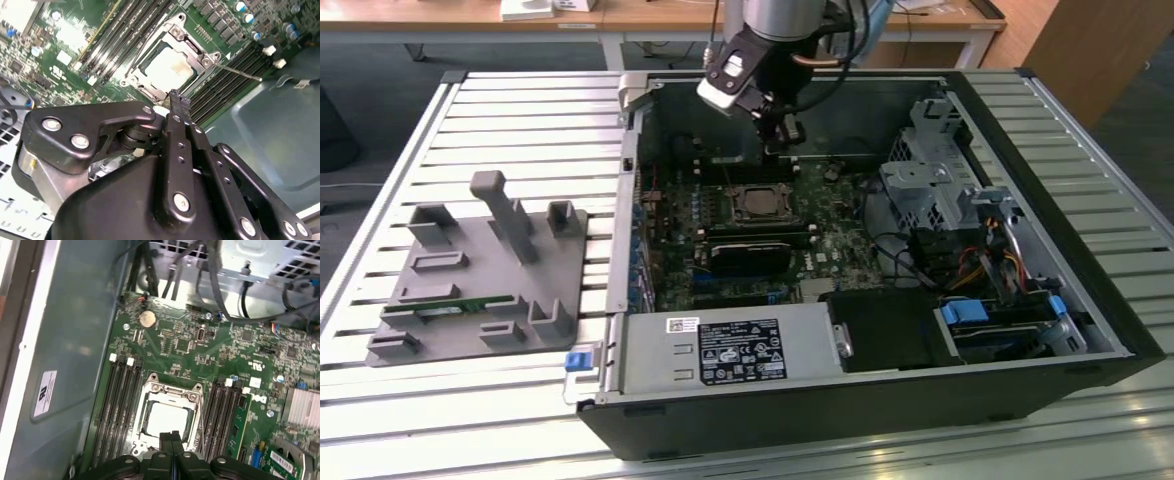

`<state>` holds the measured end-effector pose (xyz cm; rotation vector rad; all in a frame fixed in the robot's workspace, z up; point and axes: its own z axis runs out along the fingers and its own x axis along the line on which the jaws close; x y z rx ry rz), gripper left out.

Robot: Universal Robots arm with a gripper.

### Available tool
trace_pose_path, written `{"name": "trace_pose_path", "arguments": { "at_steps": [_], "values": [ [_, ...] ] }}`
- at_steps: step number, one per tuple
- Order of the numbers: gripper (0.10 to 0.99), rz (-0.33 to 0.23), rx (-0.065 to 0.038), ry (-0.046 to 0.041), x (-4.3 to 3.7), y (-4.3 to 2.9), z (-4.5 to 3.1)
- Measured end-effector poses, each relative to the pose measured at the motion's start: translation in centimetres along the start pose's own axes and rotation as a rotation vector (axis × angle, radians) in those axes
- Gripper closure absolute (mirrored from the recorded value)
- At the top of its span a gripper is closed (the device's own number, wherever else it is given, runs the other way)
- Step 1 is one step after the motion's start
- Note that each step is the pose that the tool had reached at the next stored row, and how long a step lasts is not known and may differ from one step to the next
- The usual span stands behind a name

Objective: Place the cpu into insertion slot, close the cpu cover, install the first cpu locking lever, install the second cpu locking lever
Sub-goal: 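Install the first cpu locking lever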

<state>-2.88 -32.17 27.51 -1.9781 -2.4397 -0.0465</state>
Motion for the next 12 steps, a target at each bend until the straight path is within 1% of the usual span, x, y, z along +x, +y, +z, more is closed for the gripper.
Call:
{"name": "trace_pose_path", "arguments": {
  "at_steps": [4, 12],
  "values": [
    [0.98, -0.049, 0.0, 0.001, 0.0, 0.0, 0.0],
    [0.98, -0.194, 0.003, 0.0043, 0.0, 0.0, 0.02]
  ]
}}
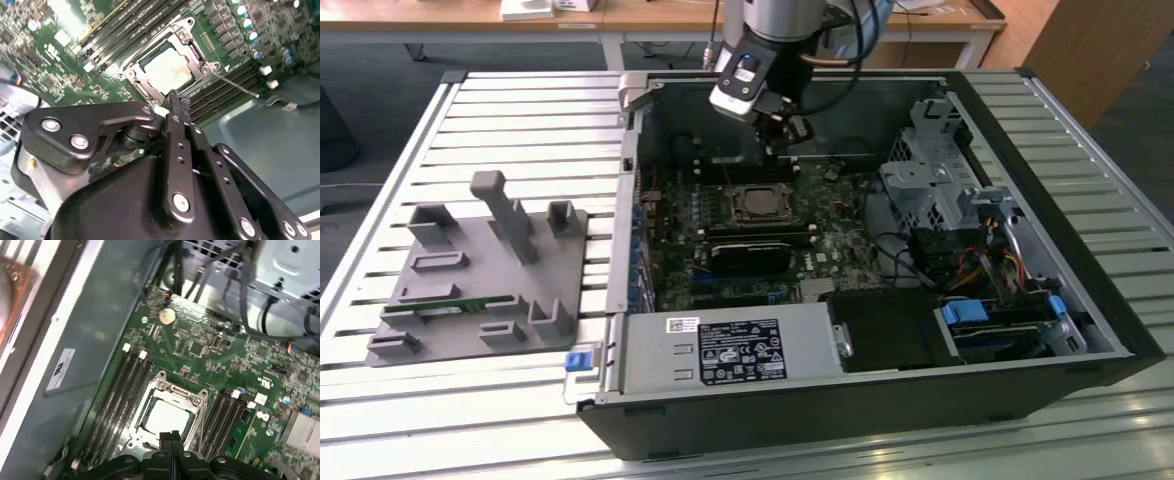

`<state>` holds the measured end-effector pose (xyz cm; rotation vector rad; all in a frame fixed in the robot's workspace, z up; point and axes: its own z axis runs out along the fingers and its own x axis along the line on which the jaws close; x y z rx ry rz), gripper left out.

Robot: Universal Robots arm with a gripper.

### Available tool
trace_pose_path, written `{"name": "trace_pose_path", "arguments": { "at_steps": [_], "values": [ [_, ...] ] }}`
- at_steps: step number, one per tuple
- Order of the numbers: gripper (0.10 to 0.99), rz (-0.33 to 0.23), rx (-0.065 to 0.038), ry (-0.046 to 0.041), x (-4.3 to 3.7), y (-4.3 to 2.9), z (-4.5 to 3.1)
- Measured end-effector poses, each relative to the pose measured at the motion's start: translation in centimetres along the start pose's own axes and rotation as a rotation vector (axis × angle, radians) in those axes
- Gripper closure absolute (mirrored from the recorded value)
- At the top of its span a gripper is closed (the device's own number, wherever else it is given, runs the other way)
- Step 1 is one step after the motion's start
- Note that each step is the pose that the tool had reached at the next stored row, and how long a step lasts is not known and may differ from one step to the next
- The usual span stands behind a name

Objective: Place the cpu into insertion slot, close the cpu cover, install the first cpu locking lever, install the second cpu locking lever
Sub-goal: 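Install the first cpu locking lever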

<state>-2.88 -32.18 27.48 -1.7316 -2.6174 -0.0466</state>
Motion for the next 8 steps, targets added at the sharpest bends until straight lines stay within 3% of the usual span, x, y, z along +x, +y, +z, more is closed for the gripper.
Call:
{"name": "trace_pose_path", "arguments": {
  "at_steps": [8],
  "values": [
    [0.98, -0.145, 0.003, 0.0032, 0.0, 0.0, 0.07]
  ]
}}
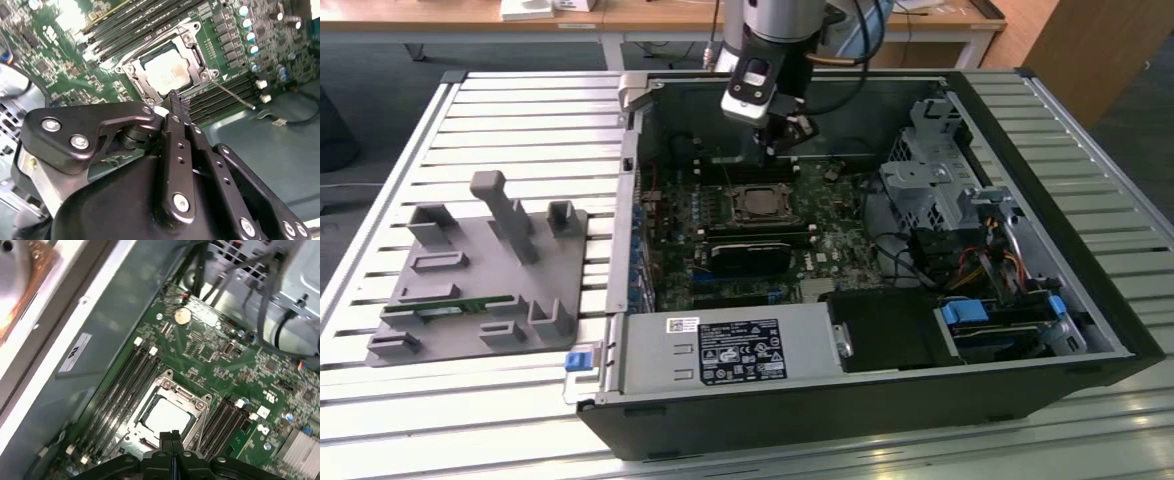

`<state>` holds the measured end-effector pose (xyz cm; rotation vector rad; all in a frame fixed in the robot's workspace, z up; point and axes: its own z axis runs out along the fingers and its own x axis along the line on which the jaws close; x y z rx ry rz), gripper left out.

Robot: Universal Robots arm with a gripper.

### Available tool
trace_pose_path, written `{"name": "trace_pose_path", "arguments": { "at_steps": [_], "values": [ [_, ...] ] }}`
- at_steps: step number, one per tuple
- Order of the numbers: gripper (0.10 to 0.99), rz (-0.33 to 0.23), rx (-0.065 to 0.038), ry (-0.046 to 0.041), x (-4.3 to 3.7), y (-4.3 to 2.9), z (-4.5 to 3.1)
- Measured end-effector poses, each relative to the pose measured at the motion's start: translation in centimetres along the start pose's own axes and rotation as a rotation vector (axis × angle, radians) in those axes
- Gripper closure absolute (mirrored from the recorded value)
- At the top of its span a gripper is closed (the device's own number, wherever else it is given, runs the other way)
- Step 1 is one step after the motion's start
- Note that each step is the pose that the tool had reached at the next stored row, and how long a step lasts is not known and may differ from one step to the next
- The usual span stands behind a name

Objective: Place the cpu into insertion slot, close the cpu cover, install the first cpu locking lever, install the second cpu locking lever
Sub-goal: 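Install the first cpu locking lever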

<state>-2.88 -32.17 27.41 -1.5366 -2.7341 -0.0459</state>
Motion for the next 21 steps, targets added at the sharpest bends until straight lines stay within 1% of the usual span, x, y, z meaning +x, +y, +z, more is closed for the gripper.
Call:
{"name": "trace_pose_path", "arguments": {
  "at_steps": [21],
  "values": [
    [0.98, -0.382, 0.007, 0.0083, -0.01, -0.01, 0.4]
  ]
}}
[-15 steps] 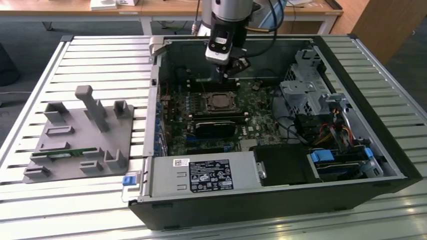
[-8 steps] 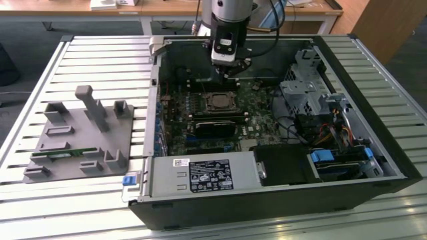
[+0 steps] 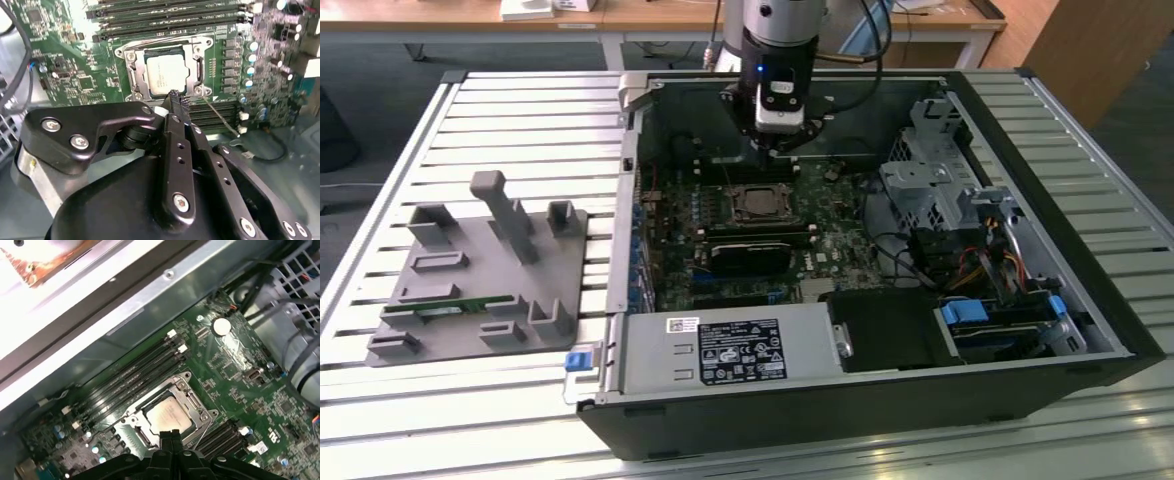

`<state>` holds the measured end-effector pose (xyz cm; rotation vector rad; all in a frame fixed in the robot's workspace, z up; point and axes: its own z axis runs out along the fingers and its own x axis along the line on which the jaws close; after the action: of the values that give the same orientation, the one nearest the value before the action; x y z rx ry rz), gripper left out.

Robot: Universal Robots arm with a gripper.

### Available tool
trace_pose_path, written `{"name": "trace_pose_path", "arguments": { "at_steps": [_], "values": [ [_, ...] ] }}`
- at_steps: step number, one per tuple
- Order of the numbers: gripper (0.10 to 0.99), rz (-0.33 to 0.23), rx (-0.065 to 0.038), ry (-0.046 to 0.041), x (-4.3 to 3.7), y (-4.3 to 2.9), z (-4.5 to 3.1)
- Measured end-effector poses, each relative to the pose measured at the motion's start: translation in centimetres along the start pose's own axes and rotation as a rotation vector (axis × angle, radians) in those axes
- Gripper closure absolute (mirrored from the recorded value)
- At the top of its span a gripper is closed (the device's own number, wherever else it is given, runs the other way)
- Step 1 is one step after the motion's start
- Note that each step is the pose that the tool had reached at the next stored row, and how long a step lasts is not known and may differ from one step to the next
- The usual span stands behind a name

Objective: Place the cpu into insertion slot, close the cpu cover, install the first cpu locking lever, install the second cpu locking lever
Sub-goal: 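Install the first cpu locking lever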

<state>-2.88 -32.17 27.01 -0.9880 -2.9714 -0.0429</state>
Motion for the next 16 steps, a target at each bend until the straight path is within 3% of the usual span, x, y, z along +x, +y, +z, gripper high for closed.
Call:
{"name": "trace_pose_path", "arguments": {
  "at_steps": [16],
  "values": [
    [0.98, -0.292, 0.005, 0.0066, -0.01, -0.01, 0.54]
  ]
}}
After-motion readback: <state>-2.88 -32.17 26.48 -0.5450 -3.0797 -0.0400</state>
